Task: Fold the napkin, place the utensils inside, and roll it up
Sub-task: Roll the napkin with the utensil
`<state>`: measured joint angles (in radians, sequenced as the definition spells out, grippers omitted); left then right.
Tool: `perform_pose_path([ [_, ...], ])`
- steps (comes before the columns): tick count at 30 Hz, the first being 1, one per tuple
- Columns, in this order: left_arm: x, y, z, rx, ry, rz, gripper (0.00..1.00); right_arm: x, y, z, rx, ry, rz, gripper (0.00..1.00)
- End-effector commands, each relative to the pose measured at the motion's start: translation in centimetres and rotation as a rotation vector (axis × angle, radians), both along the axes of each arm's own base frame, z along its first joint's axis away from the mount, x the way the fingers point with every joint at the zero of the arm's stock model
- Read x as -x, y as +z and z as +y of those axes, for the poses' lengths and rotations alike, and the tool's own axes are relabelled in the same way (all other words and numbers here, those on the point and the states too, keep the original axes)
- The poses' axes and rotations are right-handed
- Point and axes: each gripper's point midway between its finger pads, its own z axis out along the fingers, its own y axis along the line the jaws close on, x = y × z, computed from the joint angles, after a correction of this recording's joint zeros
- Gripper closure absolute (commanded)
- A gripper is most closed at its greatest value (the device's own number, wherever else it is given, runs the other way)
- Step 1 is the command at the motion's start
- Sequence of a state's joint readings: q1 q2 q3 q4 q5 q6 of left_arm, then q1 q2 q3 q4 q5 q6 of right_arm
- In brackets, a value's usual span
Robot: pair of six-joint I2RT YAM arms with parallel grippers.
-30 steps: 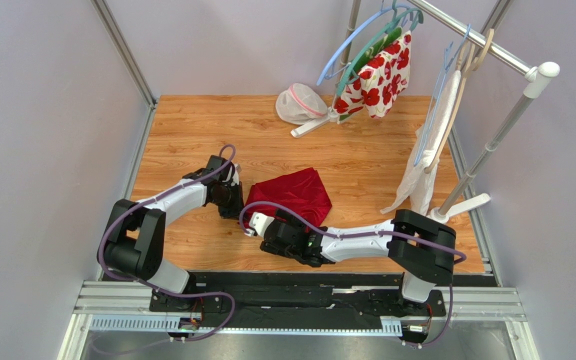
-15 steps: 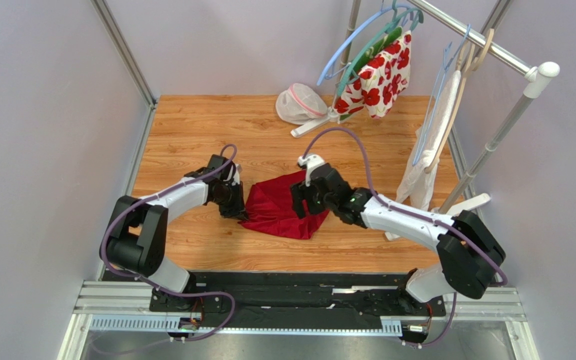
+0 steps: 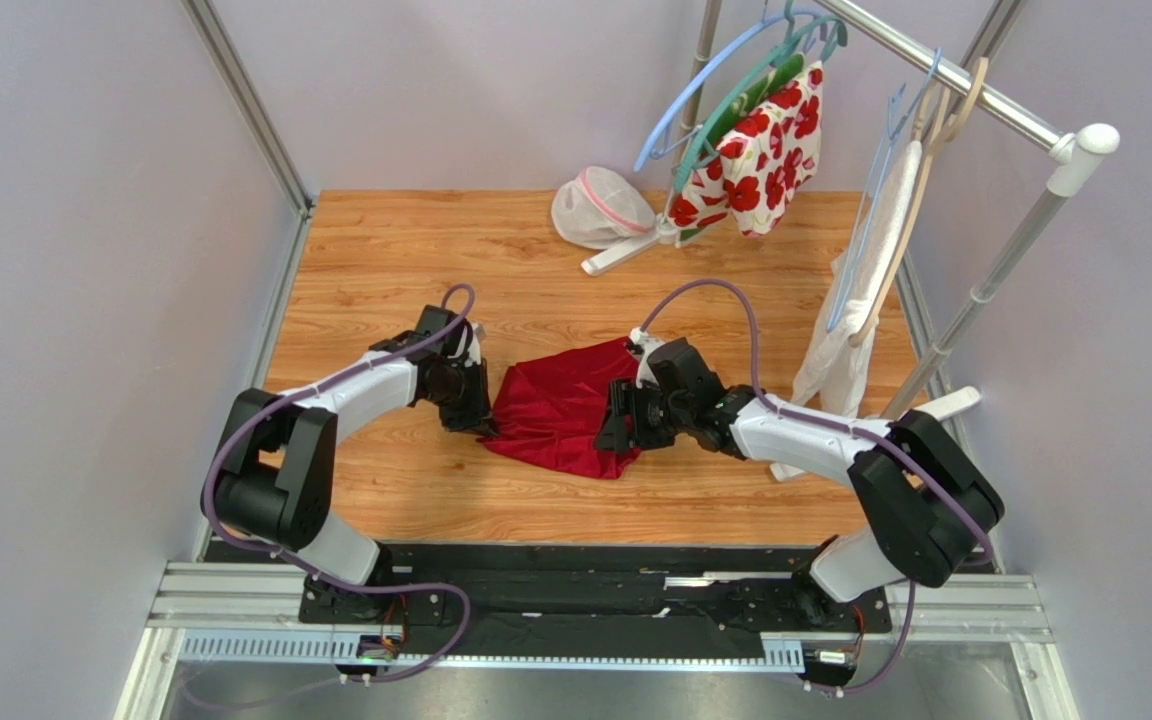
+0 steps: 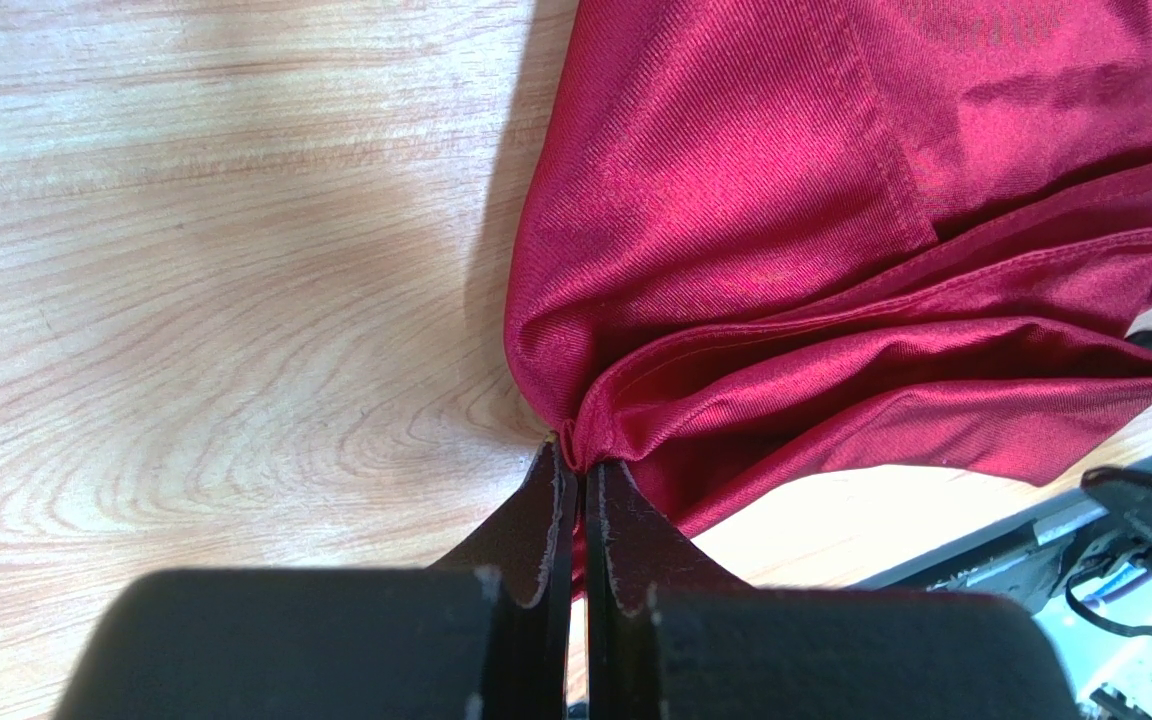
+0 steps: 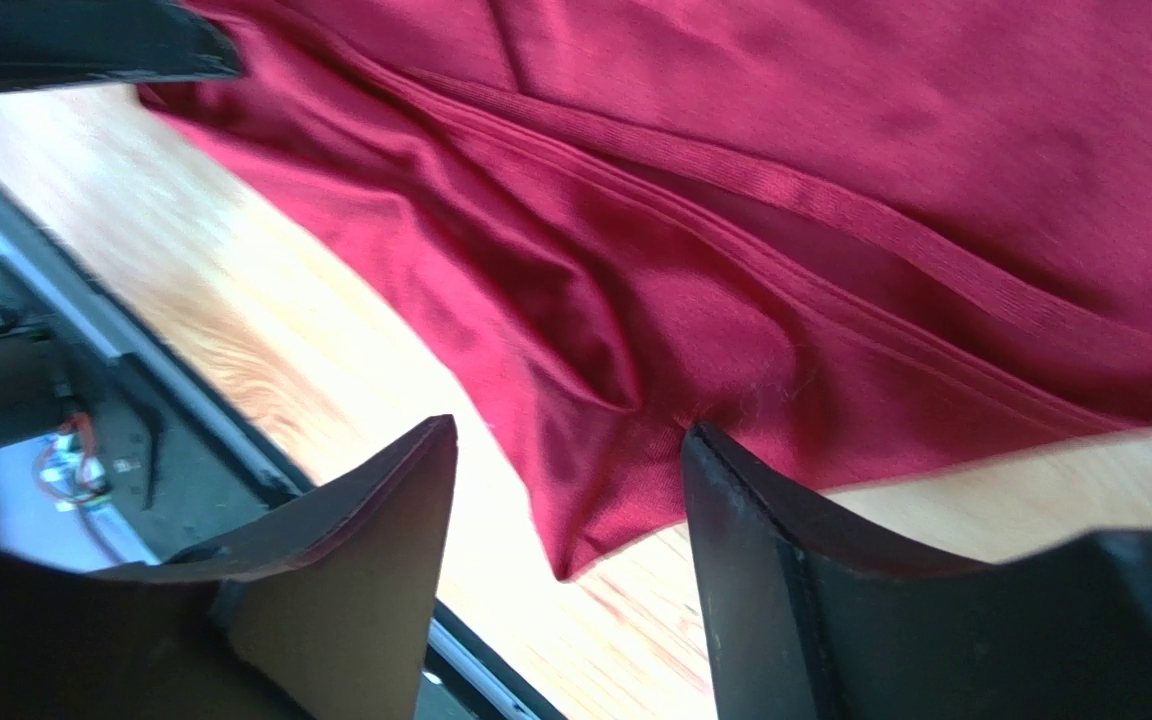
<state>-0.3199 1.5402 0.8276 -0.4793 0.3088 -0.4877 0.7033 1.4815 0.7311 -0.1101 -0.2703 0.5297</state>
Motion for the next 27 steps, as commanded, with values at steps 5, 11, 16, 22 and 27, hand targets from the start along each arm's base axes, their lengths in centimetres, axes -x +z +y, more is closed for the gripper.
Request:
perform_pose_path([
  [5,-1.6,1.2,-0.6,0.027,-0.017,-0.058,1.00,-0.7,0.9,2.8,-0.146,0.036,-0.012,0.54],
  [11,-2.0,1.5,-1.0,0.047,-0.016,-0.077,1.00,-0.7,0.5,2.5,-0.116,0.090,-0.066,0.74],
  [16,-2.2,1.7,-1.0,0.048,-0.013,-0.080,1.00,-0.8,0.9,1.5,-0.078,0.077,-0.108,0.56],
  [22,-2.1,1.6,-1.0,0.048,-0.012,-0.075,1.00,-1.2,1.9,1.0,-0.044,0.057,-0.160,0.49],
  [27,-2.1,1.5,-1.0,0.048,-0.014,-0.072,1.00,-1.7,2.7,1.2,-0.036,0.061,-0.206,0.48],
])
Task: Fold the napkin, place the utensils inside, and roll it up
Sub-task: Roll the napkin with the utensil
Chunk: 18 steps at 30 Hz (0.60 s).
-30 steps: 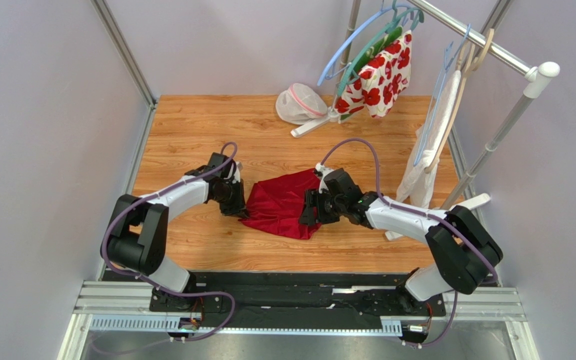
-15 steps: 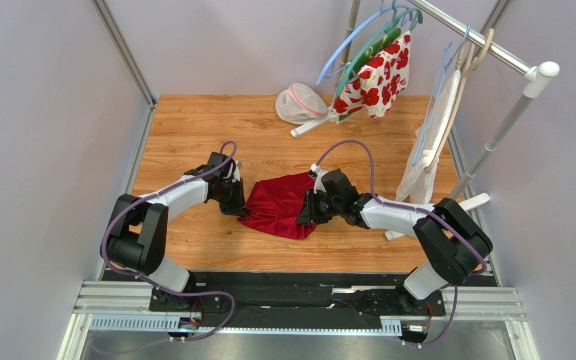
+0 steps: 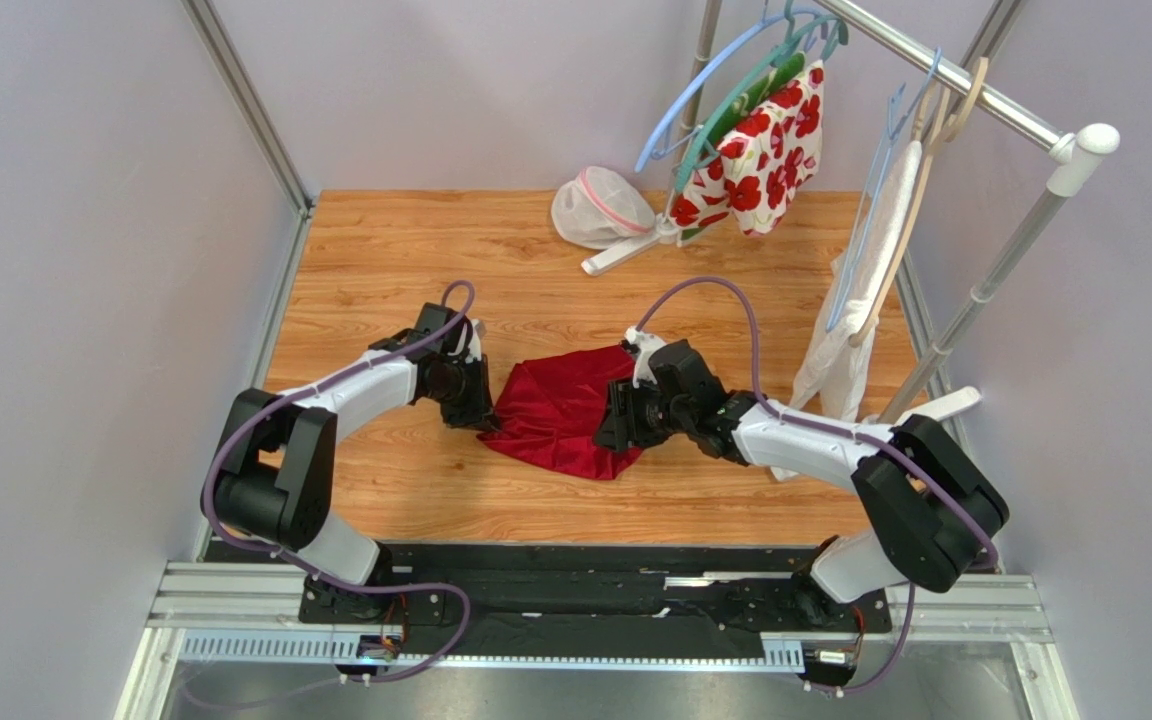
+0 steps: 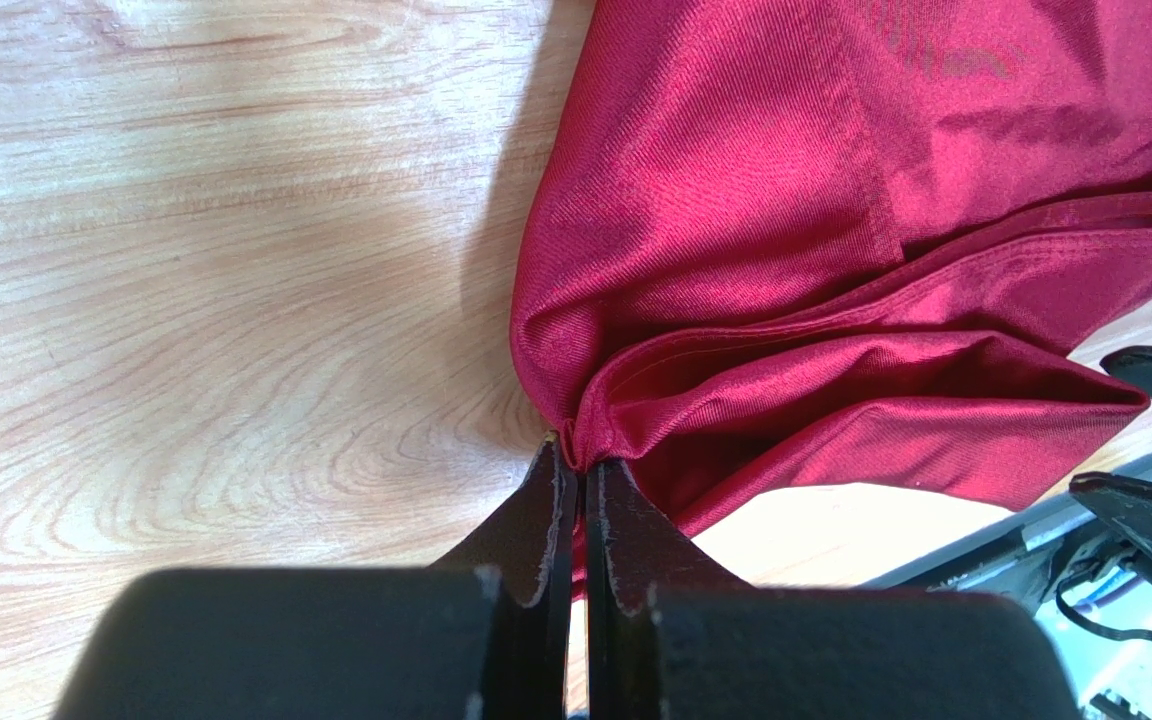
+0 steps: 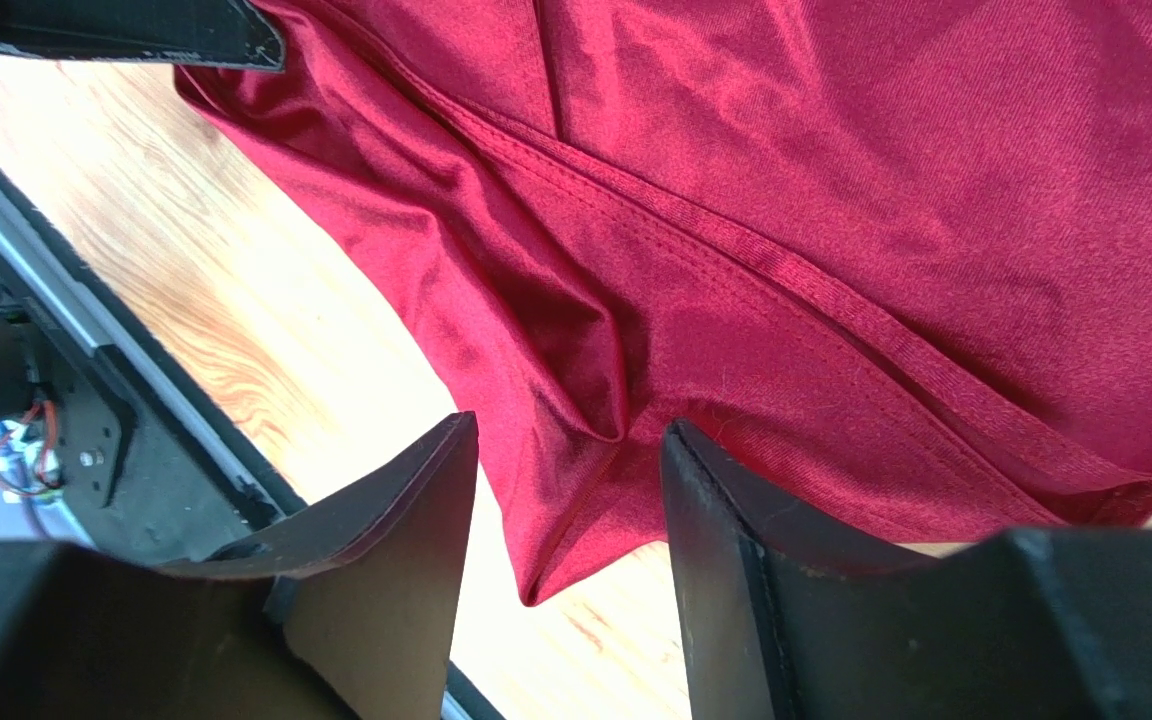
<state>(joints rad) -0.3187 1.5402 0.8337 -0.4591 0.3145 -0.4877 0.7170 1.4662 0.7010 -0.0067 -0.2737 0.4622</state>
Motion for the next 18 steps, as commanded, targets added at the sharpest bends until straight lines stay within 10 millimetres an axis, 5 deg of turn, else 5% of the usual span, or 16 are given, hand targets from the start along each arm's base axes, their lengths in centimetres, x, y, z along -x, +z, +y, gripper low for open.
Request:
perform_pose_path([
  [1,-1.5,1.2,-0.7,0.032,-0.012,-0.050,1.00,-1.4,2.0,0.5,-0.005,-0.003,-0.101,0.47],
  [7,-1.5,1.3,-0.7,0.035,-0.013,-0.050,1.00,-1.1,0.6,1.0,0.008,0.023,-0.058,0.51],
  [13,-1.5,1.3,-0.8,0.038,-0.010,-0.051,0.99,-0.7,1.3,2.3,-0.030,0.072,-0.080,0.80],
  [16,-1.7,1.8,-0.2,0.014,0.012,-0.062,0.72,0.2,1.7,2.9,-0.035,0.128,-0.110,0.99],
  [18,-1.9,2.0,0.7,-0.006,0.052,-0.063,0.52,1.0,1.6,3.0,-0.026,0.168,-0.126,1.00],
])
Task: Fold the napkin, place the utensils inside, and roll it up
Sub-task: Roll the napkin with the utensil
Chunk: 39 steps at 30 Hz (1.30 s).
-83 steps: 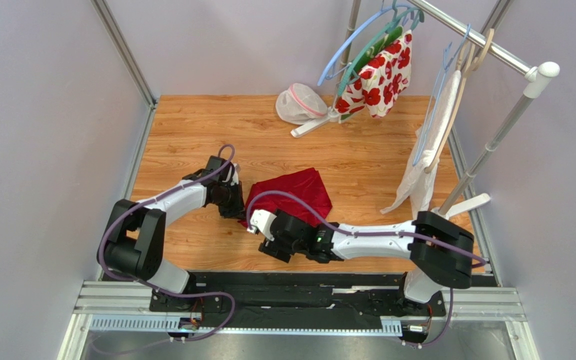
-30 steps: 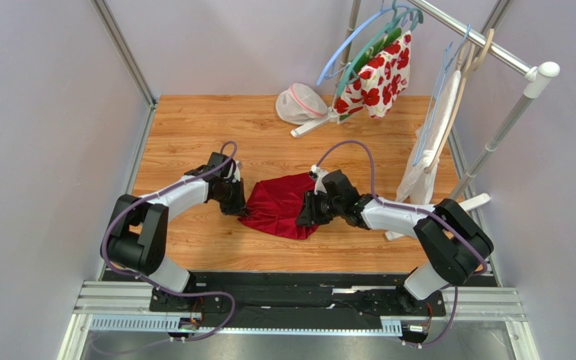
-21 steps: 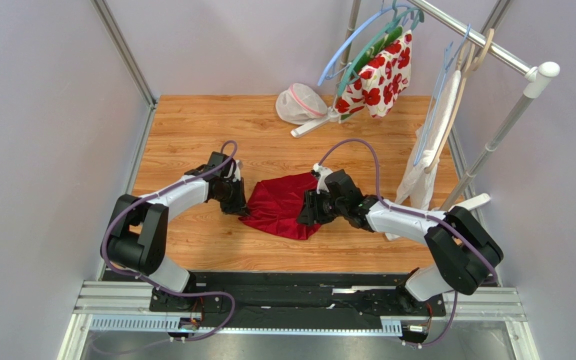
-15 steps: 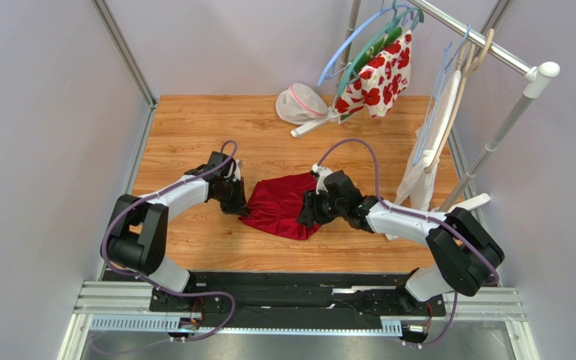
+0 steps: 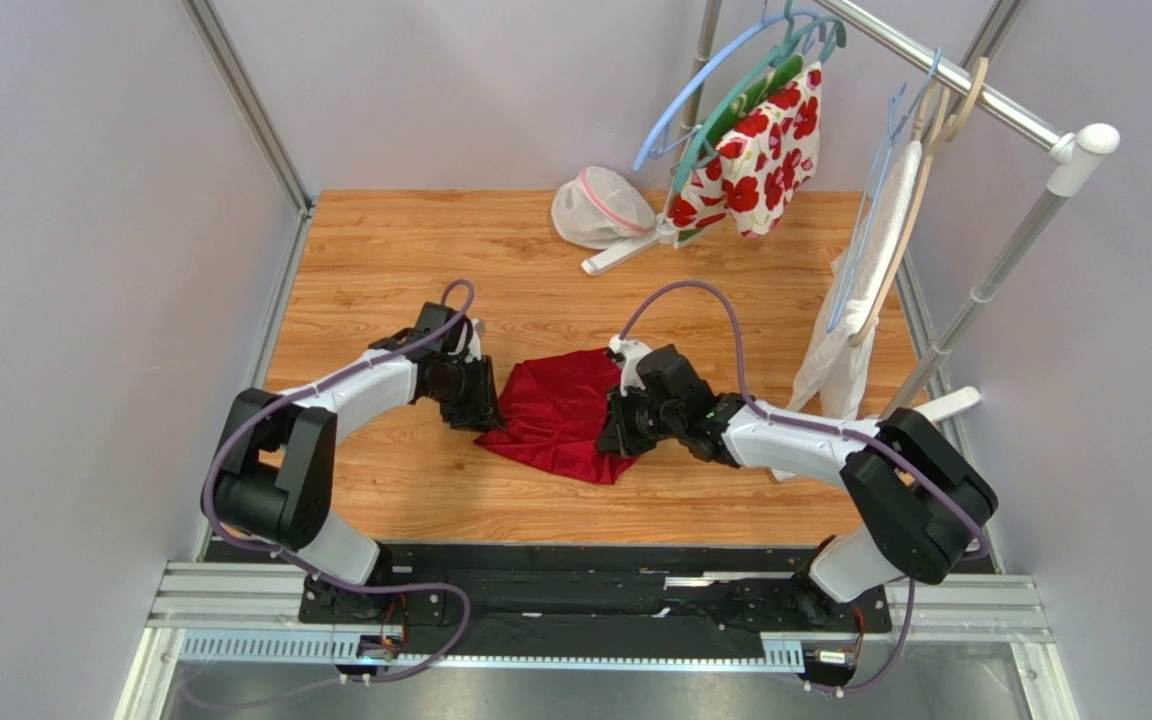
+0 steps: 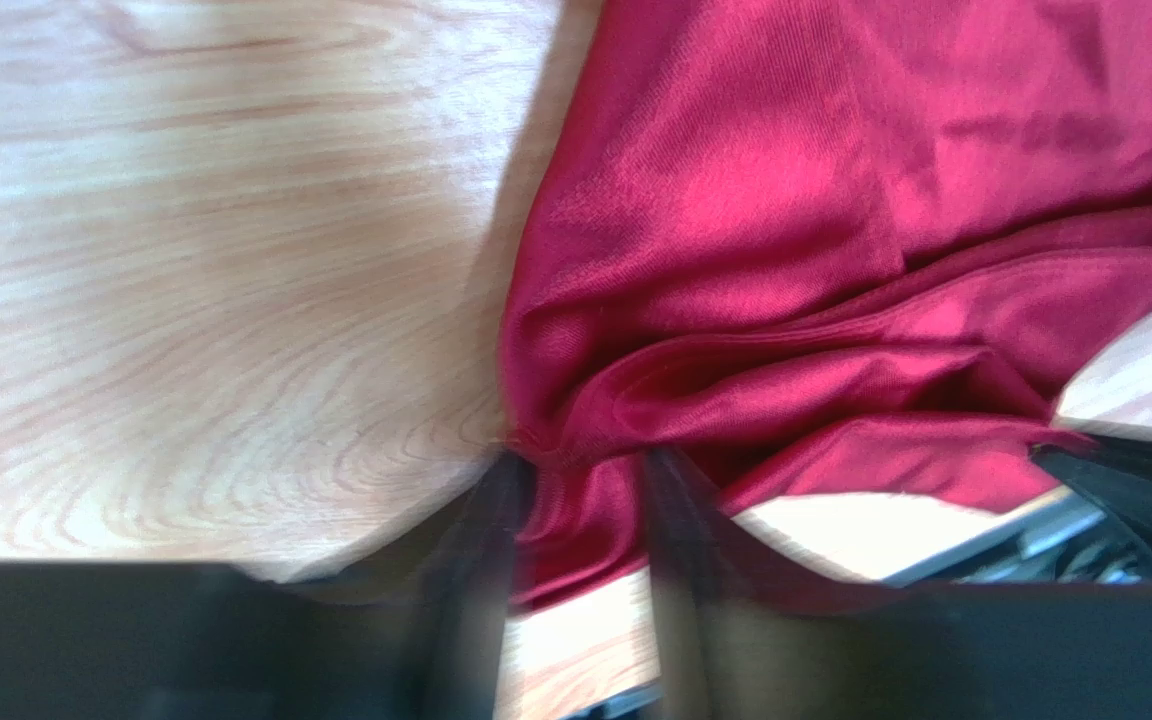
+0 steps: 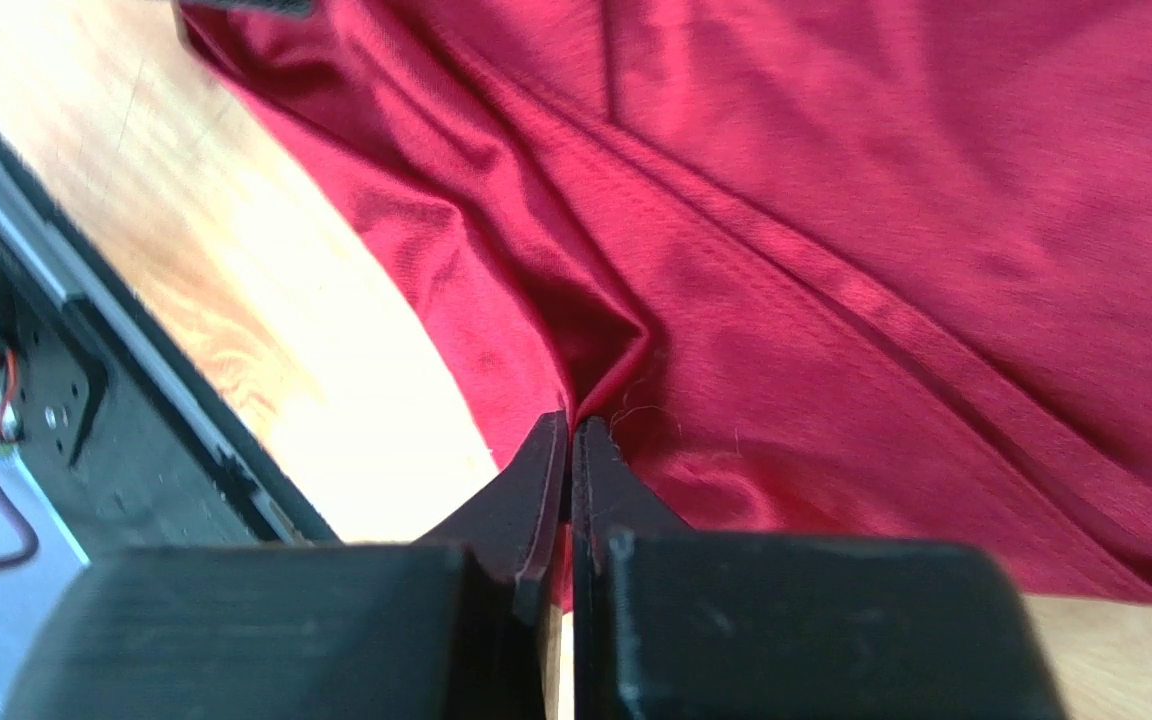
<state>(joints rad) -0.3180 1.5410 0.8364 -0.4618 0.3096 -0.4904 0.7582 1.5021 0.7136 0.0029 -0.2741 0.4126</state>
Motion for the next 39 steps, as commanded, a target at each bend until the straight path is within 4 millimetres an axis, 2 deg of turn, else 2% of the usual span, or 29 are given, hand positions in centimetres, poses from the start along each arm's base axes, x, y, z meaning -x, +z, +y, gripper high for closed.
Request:
perform_pose_path([
  [1,-1.8,2.4,1.1,-0.008,0.066,-0.074,0.49,1.0,2.6,2.3,-0.056,0.126,-0.117,1.00],
  [3,-2.1,2.8,2.3,-0.004,0.122,-0.084,0.42,1.7,2.6,2.5,-0.039,0.173,-0.155,1.00],
  [7,-2.0,4.1,4.1,0.029,0.224,-0.148,0.38,4.2,2.3,3.2,0.011,0.272,-0.228,0.98],
  [9,-1.8,4.4,4.4,0.030,0.249,-0.164,0.34,4.6,1.9,3.2,0.053,0.293,-0.262,0.98],
  [10,-1.6,4.5,4.5,0.034,0.250,-0.172,0.34,5.6,1.5,3.3,0.082,0.320,-0.258,0.97],
  [12,-1.5,4.4,4.3,0.045,0.246,-0.164,0.33,6.1,0.6,3.0,0.132,0.332,-0.259,0.95],
  [17,-1.2,3.7,3.4,0.092,0.223,-0.137,0.33,8.7,-0.8,2.9,0.225,0.396,-0.278,0.91],
  [18,-1.1,3.6,3.3,0.094,0.222,-0.133,0.33,8.8,-0.8,2.8,0.241,0.394,-0.290,0.87],
  [19,-1.1,3.5,3.3,0.094,0.220,-0.133,0.33,9.7,-1.0,3.0,0.249,0.411,-0.288,0.74],
  [21,-0.8,3.4,3.3,0.093,0.215,-0.130,0.33,9.7,-1.1,2.4,0.290,0.390,-0.307,0.68],
  [24,-0.4,3.0,3.4,0.095,0.215,-0.127,0.33,10.7,-0.2,2.4,0.291,0.393,-0.326,0.52],
  [25,-0.2,2.8,3.3,0.097,0.213,-0.120,0.33,11.1,0.4,2.5,0.280,0.399,-0.342,0.38],
  [26,-0.1,2.7,3.3,0.102,0.214,-0.118,0.33,11.2,0.7,2.4,0.282,0.401,-0.352,0.33],
  [28,0.0,2.3,2.8,0.126,0.204,-0.108,0.34,11.0,1.4,2.5,0.274,0.392,-0.372,0.29],
  [35,0.0,0.6,2.0,0.125,0.168,-0.057,0.36,9.8,3.2,4.0,0.244,0.366,-0.436,0.27],
  [39,0.3,-0.1,1.4,0.114,0.145,-0.034,0.38,9.3,2.6,4.5,0.261,0.353,-0.432,0.27],
])
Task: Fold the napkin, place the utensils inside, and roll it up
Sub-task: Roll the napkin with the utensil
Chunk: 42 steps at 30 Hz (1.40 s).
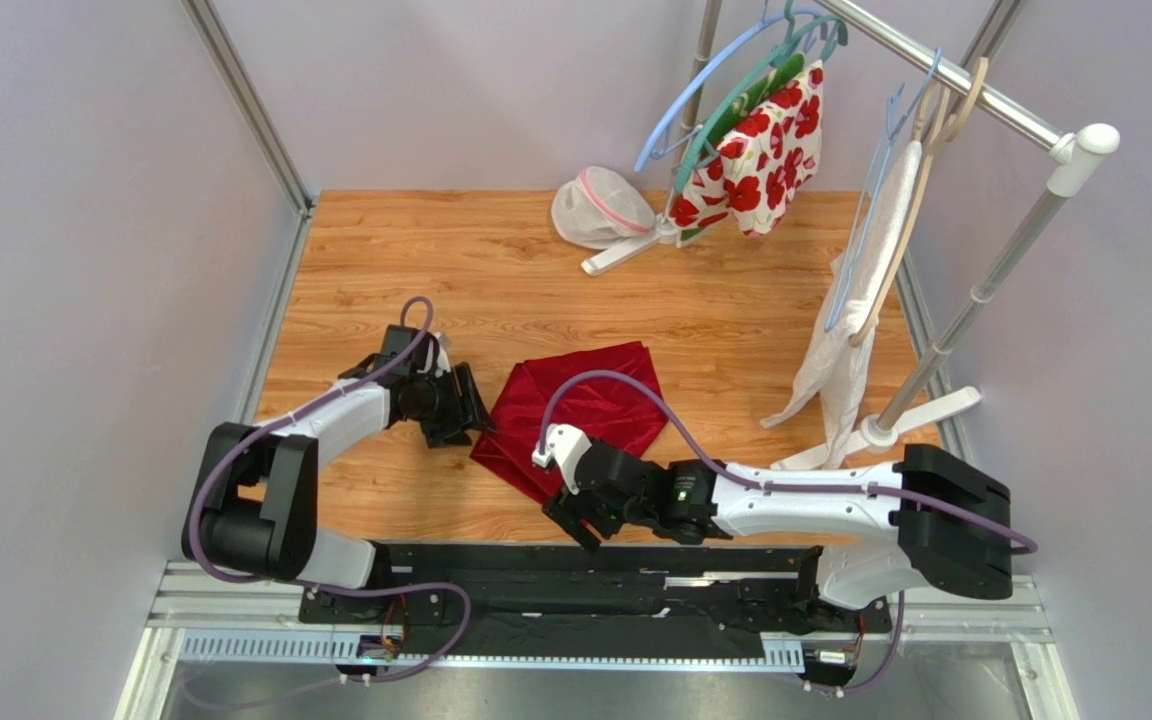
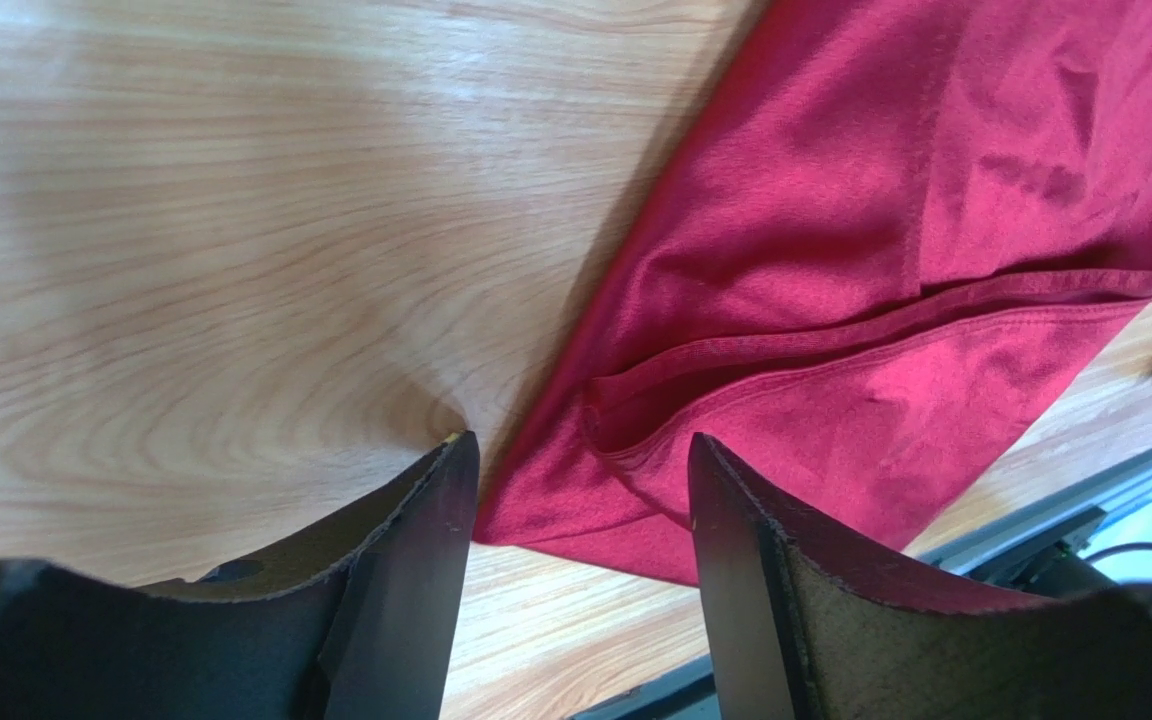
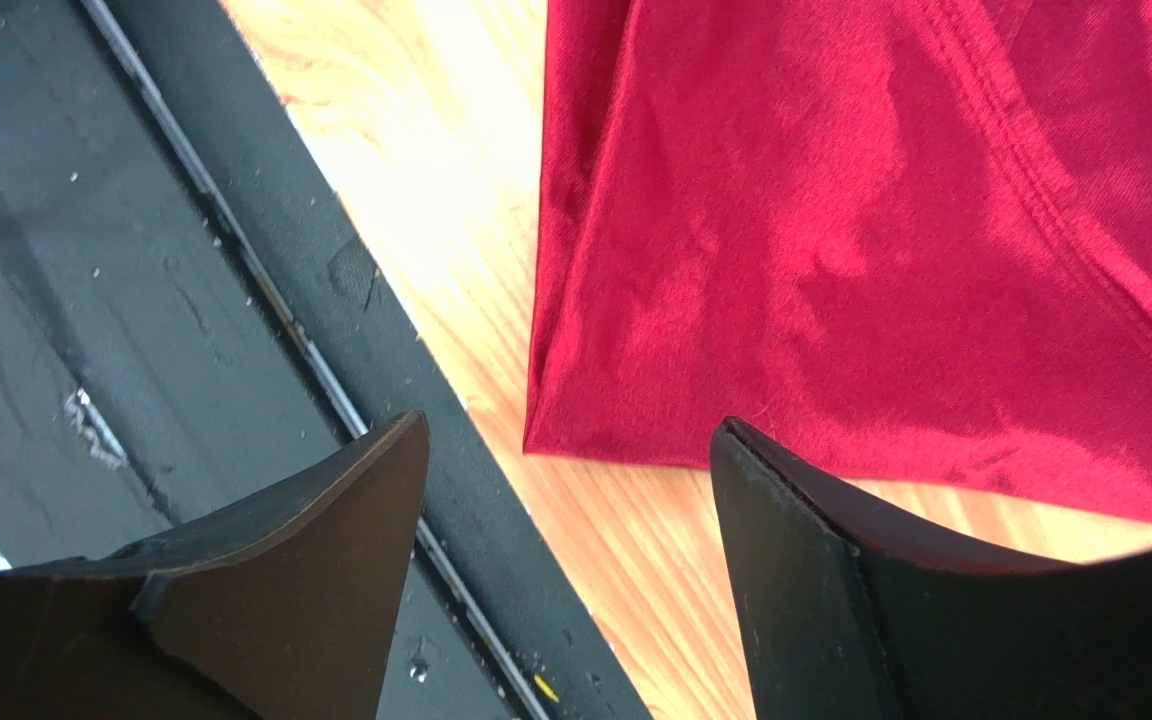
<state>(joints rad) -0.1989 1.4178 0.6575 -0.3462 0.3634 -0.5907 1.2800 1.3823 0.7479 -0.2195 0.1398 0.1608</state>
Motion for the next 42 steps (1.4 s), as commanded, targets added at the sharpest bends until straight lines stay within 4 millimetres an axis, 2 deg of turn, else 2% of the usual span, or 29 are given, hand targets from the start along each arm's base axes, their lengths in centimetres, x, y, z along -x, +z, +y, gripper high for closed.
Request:
perform_pose_path([
  [1,-0.7,0.3,-1.2,0.018,-0.041,-0.030,0.39,-1.7,1.4,1.8,-0.043,-0.033,-0.053,0.26],
  [4,0.0,-0.4,-1.8,0.031,-0.062,-0.001,0.44,-2.4,1.2,1.9,-0.033,-0.042,-0.065,0.26],
  [5,0.2,-0.6,-2.0,0.035,-0.067,0.006,0.53,-2.4,1.1,1.9,-0.031,-0.038,-0.069,0.25],
  [7,0.8,-0.9,-2.3,0.052,-0.072,0.017,0.64,-2.7,0.8,2.1,-0.016,-0.028,-0.084,0.23],
  [8,0.9,-0.8,-2.3,0.057,-0.072,0.021,0.76,-2.8,0.7,2.3,-0.013,-0.022,-0.086,0.23],
  [11,1.2,-0.3,-2.2,0.060,-0.072,0.007,0.94,-2.8,0.5,3.2,-0.013,0.000,-0.087,0.22],
  [13,1.4,0.2,-2.1,0.057,-0.075,-0.003,1.00,-2.9,0.6,3.8,-0.026,0.006,-0.091,0.22],
  [15,1.4,1.0,-2.2,0.066,-0.080,-0.014,1.00,-3.2,0.2,4.1,-0.011,0.008,-0.101,0.22],
  [19,1.3,2.2,-2.8,0.105,-0.082,-0.025,1.00,-3.5,0.9,5.7,-0.031,0.019,-0.139,0.22],
  [23,1.2,3.3,-3.5,0.146,-0.092,-0.033,1.00,-4.7,0.9,6.6,-0.032,-0.059,-0.208,0.21],
  [24,1.0,3.5,-3.5,0.149,-0.093,-0.039,1.00,-4.7,0.3,6.8,-0.021,-0.066,-0.210,0.21],
  [26,1.0,3.7,-3.5,0.151,-0.093,-0.041,1.00,-5.0,0.4,7.3,-0.023,-0.081,-0.236,0.21],
  [27,0.9,3.9,-3.6,0.152,-0.095,-0.046,1.00,-4.9,-0.3,7.5,-0.004,-0.077,-0.243,0.21],
  [30,0.8,3.9,-3.5,0.148,-0.097,-0.046,1.00,-5.0,-1.0,7.8,0.026,-0.092,-0.274,0.21],
  [31,0.8,3.9,-3.5,0.148,-0.097,-0.044,1.00,-5.1,-1.9,7.6,0.051,-0.104,-0.275,0.21],
  [35,0.9,3.8,-3.5,0.145,-0.102,-0.042,1.00,-6.1,-2.9,6.6,0.108,-0.174,-0.309,0.25],
  [37,0.9,3.9,-3.5,0.145,-0.103,-0.041,1.00,-6.1,-3.6,6.1,0.138,-0.178,-0.310,0.32],
  [38,0.8,3.9,-3.5,0.142,-0.103,-0.044,1.00,-5.9,-3.9,6.0,0.146,-0.169,-0.304,0.39],
  [39,0.7,3.9,-3.5,0.143,-0.105,-0.045,1.00,-5.7,-4.1,6.0,0.150,-0.160,-0.296,0.54],
  [42,0.7,4.0,-3.7,0.151,-0.115,-0.050,1.00,-4.7,-4.5,6.2,0.155,-0.102,-0.242,0.70],
])
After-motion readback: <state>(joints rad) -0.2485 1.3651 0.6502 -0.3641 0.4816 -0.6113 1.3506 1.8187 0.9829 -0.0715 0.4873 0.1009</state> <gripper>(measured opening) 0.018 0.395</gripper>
